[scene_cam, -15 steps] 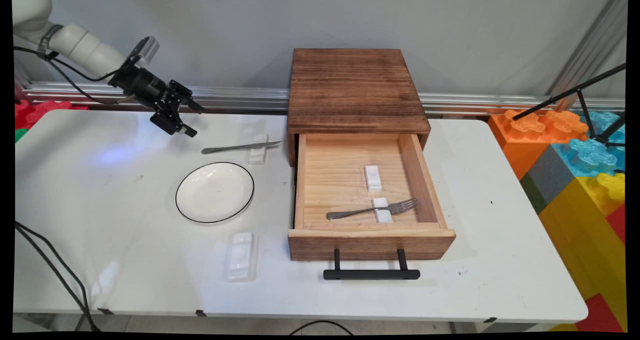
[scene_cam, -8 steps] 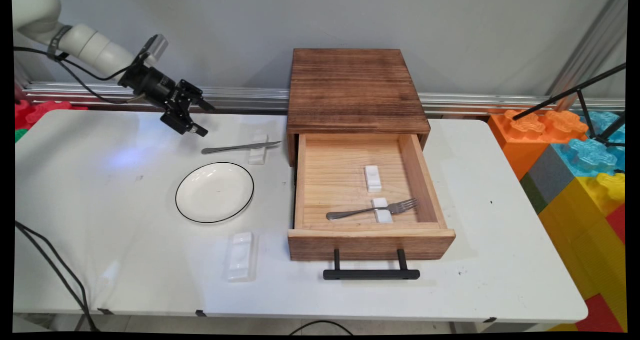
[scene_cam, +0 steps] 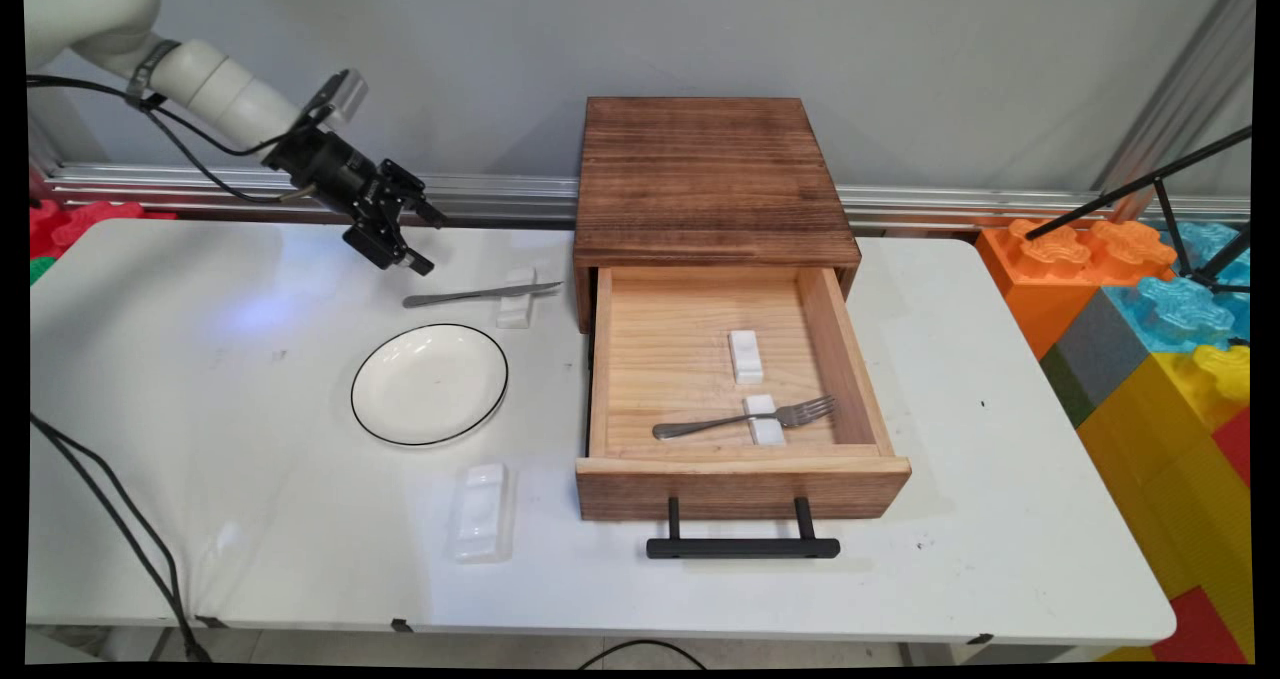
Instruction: Pick up the knife from the left of the white plate
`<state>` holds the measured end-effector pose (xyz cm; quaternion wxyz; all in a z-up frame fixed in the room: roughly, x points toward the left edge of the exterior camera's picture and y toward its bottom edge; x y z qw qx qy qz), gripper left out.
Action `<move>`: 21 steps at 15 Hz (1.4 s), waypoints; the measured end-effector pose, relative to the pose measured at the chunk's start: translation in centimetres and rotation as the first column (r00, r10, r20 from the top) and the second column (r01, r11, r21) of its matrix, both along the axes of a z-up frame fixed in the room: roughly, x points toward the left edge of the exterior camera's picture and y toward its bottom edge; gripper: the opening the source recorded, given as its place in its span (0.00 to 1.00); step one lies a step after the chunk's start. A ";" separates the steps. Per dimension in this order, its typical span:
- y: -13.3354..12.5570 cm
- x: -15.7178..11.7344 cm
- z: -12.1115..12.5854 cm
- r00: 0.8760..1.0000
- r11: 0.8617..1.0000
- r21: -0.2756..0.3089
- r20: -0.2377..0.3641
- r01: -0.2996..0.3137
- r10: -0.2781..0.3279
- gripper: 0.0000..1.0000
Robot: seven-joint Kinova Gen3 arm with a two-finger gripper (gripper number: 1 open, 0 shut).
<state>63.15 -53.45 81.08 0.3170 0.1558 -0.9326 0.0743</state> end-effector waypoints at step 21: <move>-3.8 -3.8 -3.9 0.990 0.999 0.050 0.137 0.005 -0.012 1.00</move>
